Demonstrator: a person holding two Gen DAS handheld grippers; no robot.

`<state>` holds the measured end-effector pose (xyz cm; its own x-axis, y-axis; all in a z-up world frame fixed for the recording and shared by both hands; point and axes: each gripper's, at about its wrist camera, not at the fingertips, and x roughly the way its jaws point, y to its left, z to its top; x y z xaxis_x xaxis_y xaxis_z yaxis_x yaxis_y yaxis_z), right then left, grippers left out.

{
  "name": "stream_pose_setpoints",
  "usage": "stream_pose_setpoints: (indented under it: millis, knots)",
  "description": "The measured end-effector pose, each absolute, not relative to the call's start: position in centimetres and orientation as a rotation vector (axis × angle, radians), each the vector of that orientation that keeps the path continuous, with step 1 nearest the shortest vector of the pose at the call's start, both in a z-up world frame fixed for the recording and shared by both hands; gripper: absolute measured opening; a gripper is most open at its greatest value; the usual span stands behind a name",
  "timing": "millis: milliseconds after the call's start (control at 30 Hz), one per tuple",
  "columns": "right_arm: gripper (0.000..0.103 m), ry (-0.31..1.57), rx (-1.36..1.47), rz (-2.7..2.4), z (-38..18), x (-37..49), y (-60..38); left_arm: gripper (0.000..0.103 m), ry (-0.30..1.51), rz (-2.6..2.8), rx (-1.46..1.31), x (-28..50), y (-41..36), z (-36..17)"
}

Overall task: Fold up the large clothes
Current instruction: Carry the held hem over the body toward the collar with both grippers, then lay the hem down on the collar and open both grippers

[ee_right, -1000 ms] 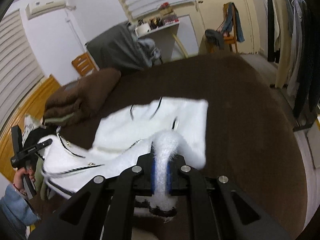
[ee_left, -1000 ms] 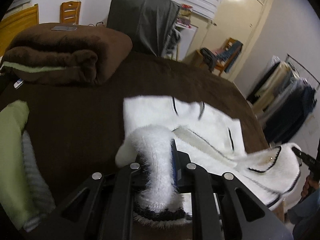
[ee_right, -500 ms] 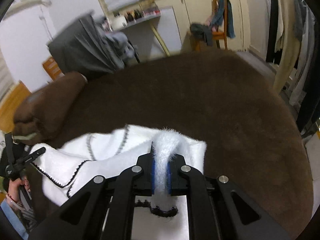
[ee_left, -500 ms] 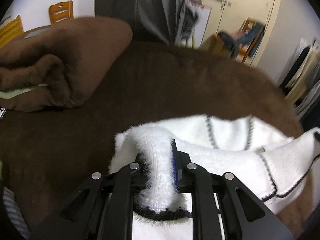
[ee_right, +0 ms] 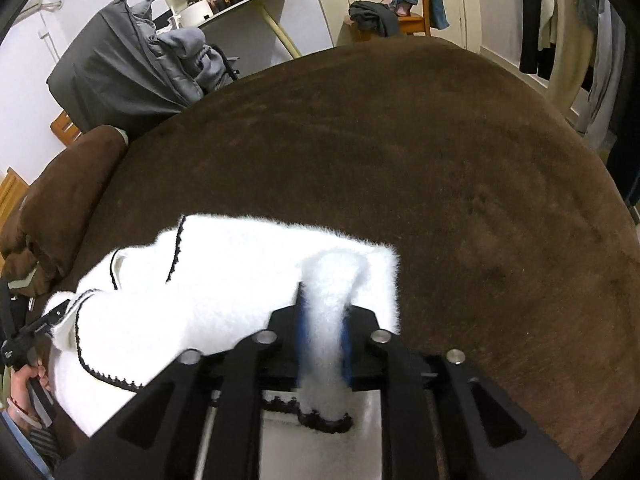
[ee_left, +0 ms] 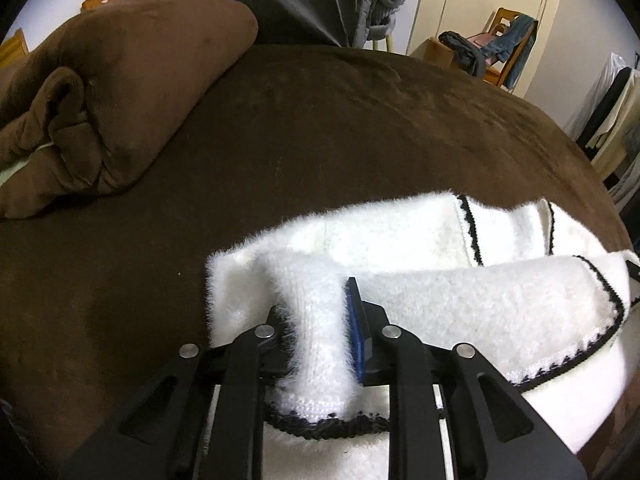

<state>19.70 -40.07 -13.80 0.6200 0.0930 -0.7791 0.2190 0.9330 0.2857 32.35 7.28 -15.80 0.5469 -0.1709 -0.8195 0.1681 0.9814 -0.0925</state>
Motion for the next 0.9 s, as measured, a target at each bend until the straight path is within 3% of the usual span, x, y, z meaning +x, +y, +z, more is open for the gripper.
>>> stream_pose_setpoints:
  millis: [33,67,133,233,300,400,600,900]
  knots:
    - [0.058,0.906,0.373,-0.075,-13.5,19.6,-40.0,0.030,0.976,-0.213,-0.014,32.3,7.7,-15.7]
    - [0.076,0.903,0.367,-0.081,-13.3,19.5,-39.9,0.034,0.983,-0.227,-0.034,32.3,8.1,-15.6]
    - [0.076,0.901,0.340,-0.074,-12.6,18.9,-39.4,0.040,0.993,-0.235,-0.067,32.0,9.0,-15.2]
    - [0.076,0.905,0.312,-0.077,-11.7,17.6,-38.6,0.070,0.977,-0.215,-0.088,30.8,10.0,-13.9]
    - [0.077,0.882,0.307,-0.067,-10.7,16.2,-38.1,0.071,0.943,-0.212,-0.107,29.2,10.9,-12.3]
    - [0.082,0.840,0.283,-0.034,-9.2,13.8,-36.5,0.081,0.909,-0.201,-0.117,26.6,11.5,-10.6]
    - [0.082,0.903,0.100,0.032,-11.0,12.3,-31.3,0.085,0.887,-0.178,-0.026,21.7,8.6,-11.1]
    - [0.079,0.942,0.056,-0.009,-15.1,15.6,-29.5,0.086,0.959,-0.224,0.052,23.1,1.7,-16.5]
